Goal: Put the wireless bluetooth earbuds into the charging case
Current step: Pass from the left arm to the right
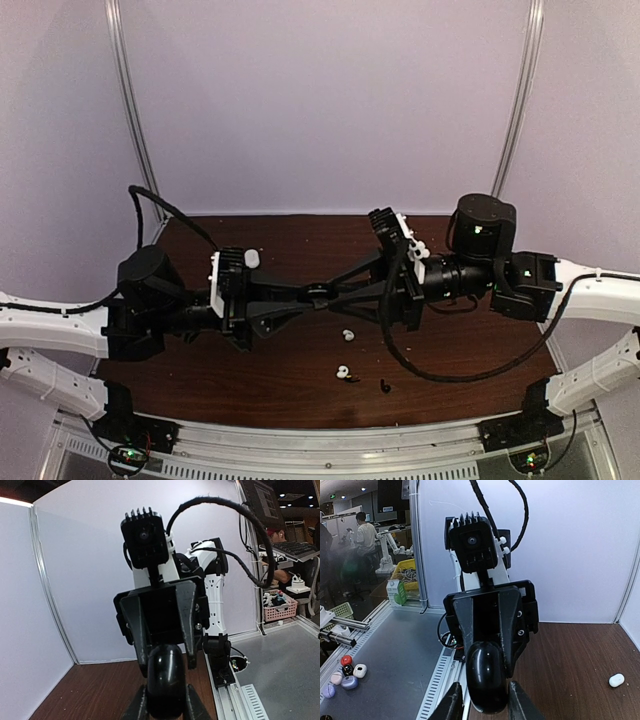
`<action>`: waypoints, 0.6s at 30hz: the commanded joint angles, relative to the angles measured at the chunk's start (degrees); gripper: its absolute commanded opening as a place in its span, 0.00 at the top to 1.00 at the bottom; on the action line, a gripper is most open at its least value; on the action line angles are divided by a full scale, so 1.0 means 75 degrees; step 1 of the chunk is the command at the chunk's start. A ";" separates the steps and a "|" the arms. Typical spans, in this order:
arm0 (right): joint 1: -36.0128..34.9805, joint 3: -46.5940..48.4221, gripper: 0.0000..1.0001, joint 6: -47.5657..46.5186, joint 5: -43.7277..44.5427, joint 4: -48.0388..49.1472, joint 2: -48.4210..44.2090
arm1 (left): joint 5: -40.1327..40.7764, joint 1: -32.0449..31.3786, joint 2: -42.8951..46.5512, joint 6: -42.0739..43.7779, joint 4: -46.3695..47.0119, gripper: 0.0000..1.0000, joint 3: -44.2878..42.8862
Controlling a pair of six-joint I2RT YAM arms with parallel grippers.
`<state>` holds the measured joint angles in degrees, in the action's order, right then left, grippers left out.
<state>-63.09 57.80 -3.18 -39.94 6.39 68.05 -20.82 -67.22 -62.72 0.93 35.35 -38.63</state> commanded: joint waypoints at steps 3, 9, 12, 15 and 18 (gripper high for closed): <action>-0.0060 0.0310 0.72 -0.0046 0.0051 -0.0006 0.0034 | -0.0048 0.0045 -0.0096 -0.0212 0.0501 1.00 0.0031; -0.0056 0.0396 0.81 -0.0130 0.0074 -0.0169 0.0114 | -0.0078 0.0125 -0.0122 -0.0523 0.0533 1.00 0.0058; -0.0050 0.0413 0.86 -0.0085 0.0162 -0.0224 0.0102 | -0.0083 0.0183 -0.0116 -0.0658 0.0486 0.98 0.0065; -0.0039 0.0388 0.89 0.0085 0.0260 -0.0267 0.0073 | 0.0165 0.0215 -0.0017 -0.0742 0.0383 0.84 0.0118; 0.0082 0.0323 0.90 0.0411 0.0265 -0.0256 0.0055 | 0.0204 0.0332 0.0112 -0.0856 0.0175 0.72 0.0169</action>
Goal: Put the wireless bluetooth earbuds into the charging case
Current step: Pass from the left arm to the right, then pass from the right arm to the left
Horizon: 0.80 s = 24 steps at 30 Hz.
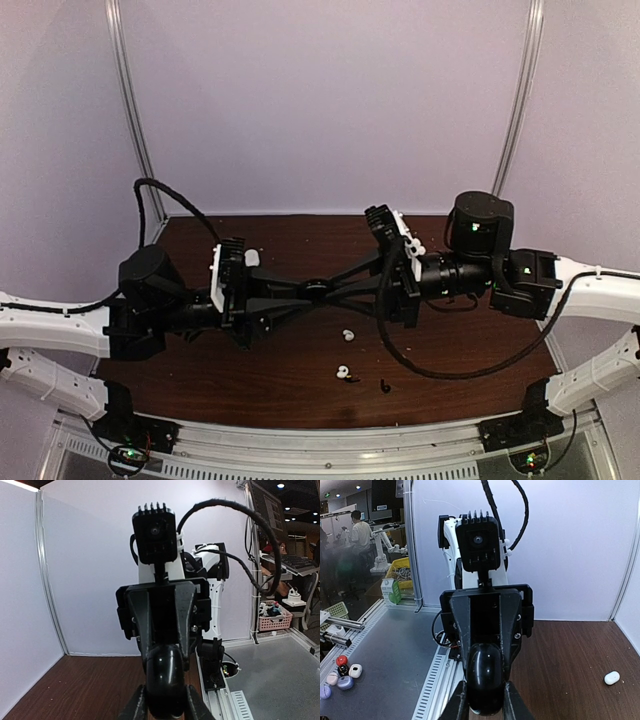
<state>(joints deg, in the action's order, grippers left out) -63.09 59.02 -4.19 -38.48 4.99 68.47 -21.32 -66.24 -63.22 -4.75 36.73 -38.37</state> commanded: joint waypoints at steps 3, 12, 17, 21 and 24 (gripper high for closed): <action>0.0322 0.0052 0.91 0.1270 -0.0063 0.0043 -0.0012 | 0.0266 0.0291 0.0340 -0.0090 -0.0474 0.67 0.0153; 0.1007 -0.0054 0.90 0.3273 -0.0877 0.0420 0.0471 | 0.1056 0.0336 0.0845 0.0525 -0.1324 0.47 0.0243; 0.1455 -0.0356 0.91 0.4512 -0.1609 0.1272 0.0706 | 0.1204 0.0336 0.0842 0.0766 -0.1575 0.44 0.0182; 0.1708 -0.0418 0.91 0.4957 -0.1953 0.1493 0.0777 | 0.1326 0.0336 0.0757 0.0658 -0.2065 0.39 -0.0003; 0.1736 -0.0377 0.91 0.5020 -0.2076 0.1450 0.0845 | 0.1414 0.0356 0.0678 0.0343 -0.2378 0.38 -0.0129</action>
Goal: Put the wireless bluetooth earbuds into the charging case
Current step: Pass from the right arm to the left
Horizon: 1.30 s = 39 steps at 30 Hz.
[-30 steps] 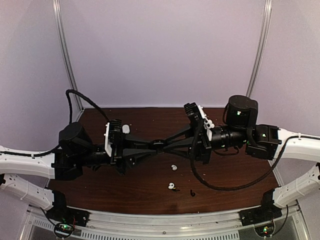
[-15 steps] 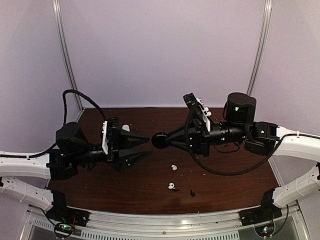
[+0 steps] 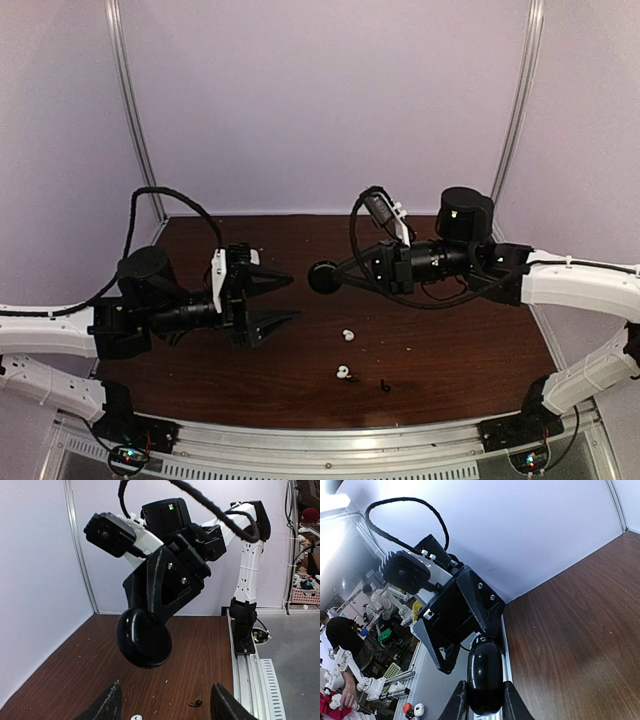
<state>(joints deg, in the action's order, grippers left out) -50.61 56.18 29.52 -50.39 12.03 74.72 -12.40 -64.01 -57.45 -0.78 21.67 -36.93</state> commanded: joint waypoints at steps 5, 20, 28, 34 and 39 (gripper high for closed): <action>0.0071 0.0067 0.92 0.0549 -0.0559 0.0405 0.0115 | -0.0153 0.0190 -0.0430 -0.0250 -0.0949 0.39 -0.0756; 0.0349 0.0102 0.91 0.0845 0.0207 -0.0508 0.0424 | 0.4246 -0.0932 -0.1547 0.3536 -0.1917 0.27 -0.1553; 0.0373 -0.0037 0.91 0.1096 0.0593 -0.0462 0.0514 | 0.4070 -0.0993 -0.2037 0.3334 -0.1948 0.23 -0.2043; 0.0366 -0.0155 0.89 0.1192 0.0676 -0.0362 0.0480 | 0.4005 -0.0993 -0.2426 0.3073 -0.1870 0.25 -0.2342; 0.0361 -0.0144 0.89 0.1183 0.0710 -0.0383 0.0490 | 0.3866 -0.0991 -0.2652 0.3067 -0.1864 0.33 -0.2509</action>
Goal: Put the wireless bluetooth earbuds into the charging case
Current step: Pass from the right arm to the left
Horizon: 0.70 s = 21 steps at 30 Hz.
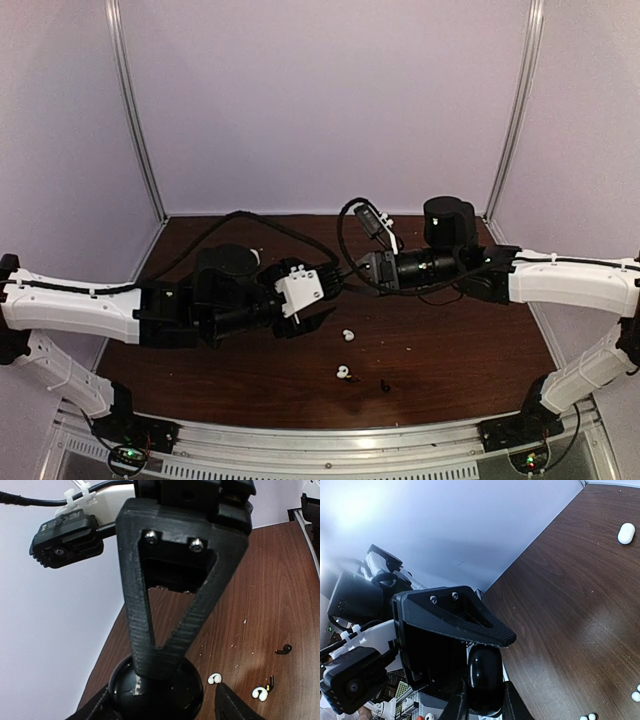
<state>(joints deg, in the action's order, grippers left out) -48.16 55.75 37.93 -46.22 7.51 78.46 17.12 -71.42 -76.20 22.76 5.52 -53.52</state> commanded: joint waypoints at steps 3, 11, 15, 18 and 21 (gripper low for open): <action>0.0036 -0.0085 0.88 0.0016 0.0229 0.0132 0.0004 | -0.0083 -0.0005 -0.0214 -0.0078 0.0329 0.35 -0.0350; 0.0035 -0.0109 0.88 -0.0015 0.0243 0.0114 0.0064 | 0.0022 -0.0005 -0.0364 -0.0063 0.0333 0.42 -0.0435; 0.0041 -0.0109 0.87 -0.0011 0.0237 0.0128 0.0082 | 0.0020 -0.0004 -0.0339 -0.0130 0.0420 0.56 -0.0424; 0.0042 -0.0130 0.68 -0.0113 -0.0002 0.0349 0.0024 | -0.0160 0.0023 -0.0230 -0.0204 0.0483 0.64 -0.0335; 0.0119 -0.0053 0.47 -0.1010 -0.0026 0.0082 -0.0334 | -0.1285 0.0339 0.0130 -0.0742 0.0349 0.69 -0.0202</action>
<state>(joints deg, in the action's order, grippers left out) -48.03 55.33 36.95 -45.95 7.60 78.52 16.43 -71.07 -78.30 21.65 6.00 -55.05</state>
